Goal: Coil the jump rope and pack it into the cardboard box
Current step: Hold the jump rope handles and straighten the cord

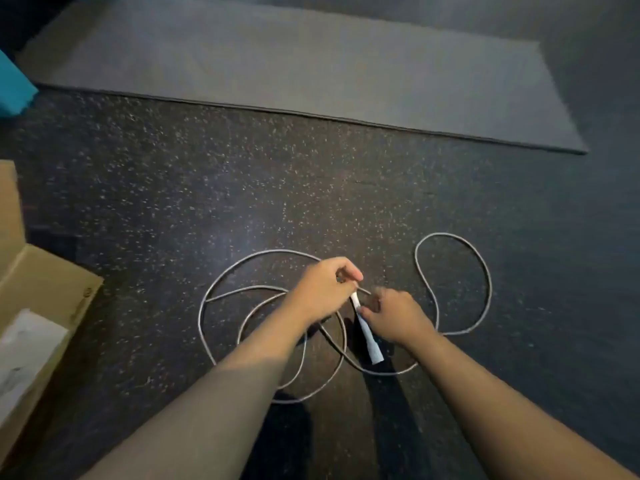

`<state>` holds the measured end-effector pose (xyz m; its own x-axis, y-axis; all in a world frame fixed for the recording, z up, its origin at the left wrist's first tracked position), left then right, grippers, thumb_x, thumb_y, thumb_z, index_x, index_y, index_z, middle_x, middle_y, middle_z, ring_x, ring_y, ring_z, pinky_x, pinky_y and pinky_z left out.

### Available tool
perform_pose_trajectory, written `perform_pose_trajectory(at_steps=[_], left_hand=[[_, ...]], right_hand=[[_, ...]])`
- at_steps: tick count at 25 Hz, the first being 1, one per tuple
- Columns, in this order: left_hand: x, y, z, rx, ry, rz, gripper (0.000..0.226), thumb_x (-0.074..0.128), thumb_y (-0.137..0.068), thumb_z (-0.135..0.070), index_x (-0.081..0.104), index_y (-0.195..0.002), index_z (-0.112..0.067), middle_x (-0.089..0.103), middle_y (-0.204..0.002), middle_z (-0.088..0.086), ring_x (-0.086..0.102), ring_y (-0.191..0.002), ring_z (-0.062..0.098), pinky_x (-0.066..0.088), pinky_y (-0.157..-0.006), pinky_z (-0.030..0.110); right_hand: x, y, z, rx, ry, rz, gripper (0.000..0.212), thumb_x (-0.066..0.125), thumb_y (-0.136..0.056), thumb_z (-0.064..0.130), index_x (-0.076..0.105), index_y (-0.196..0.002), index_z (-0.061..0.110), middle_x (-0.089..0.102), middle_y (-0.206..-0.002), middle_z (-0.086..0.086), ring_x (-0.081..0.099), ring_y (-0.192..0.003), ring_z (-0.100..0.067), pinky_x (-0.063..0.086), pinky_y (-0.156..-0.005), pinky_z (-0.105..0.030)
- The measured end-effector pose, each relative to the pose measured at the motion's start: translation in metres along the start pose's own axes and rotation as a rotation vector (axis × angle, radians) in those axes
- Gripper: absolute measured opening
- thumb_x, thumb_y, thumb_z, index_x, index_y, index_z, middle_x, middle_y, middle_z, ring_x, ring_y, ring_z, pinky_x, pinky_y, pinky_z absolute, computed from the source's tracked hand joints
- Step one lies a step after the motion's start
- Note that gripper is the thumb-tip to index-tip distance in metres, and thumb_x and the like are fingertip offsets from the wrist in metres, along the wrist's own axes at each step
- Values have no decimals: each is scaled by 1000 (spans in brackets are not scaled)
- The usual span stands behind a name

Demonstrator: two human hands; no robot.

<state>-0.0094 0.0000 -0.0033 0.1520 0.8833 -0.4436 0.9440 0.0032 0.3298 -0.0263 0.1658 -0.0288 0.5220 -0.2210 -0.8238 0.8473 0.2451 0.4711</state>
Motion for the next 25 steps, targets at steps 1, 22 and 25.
perform_pose_trajectory(at_steps=[1, 22, 25], left_hand=[[12, -2, 14, 14, -57, 9, 22, 60, -84, -7, 73, -93, -22, 70, -91, -7, 64, -82, 10, 53, -83, 26], [-169, 36, -232, 679, 135, -406, 83, 80, -82, -25, 26, -142, -46, 72, -93, -1, 72, -82, 14, 60, -80, 39], [-192, 52, -250, 680, -105, -694, 118, 83, -76, -38, -5, -154, -48, 43, -148, -4, 36, -138, -7, 34, -116, 35]], right_hand=[[20, -5, -5, 59, 66, 59, 34, 63, -90, 44, 62, -103, 13, 72, -113, -16, 66, -107, -38, 50, -79, -37], [-234, 46, 117, -681, -847, -100, 34, 63, -94, 37, 68, -114, 11, 76, -92, -10, 73, -87, -26, 59, -84, -30], [-246, 53, 135, -701, -1042, -90, 32, 57, -90, 39, 65, -90, 8, 39, -59, -2, 42, -51, -15, 43, -49, -24]])
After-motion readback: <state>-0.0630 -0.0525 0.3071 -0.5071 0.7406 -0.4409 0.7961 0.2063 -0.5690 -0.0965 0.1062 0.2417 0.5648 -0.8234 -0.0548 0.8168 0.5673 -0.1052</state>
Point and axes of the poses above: each hand's wrist, its own y-axis away from the middle knuckle, its own x-axis out of the palm, z = x × y, the point moved 1 cm from there along -y, towards the middle knuckle
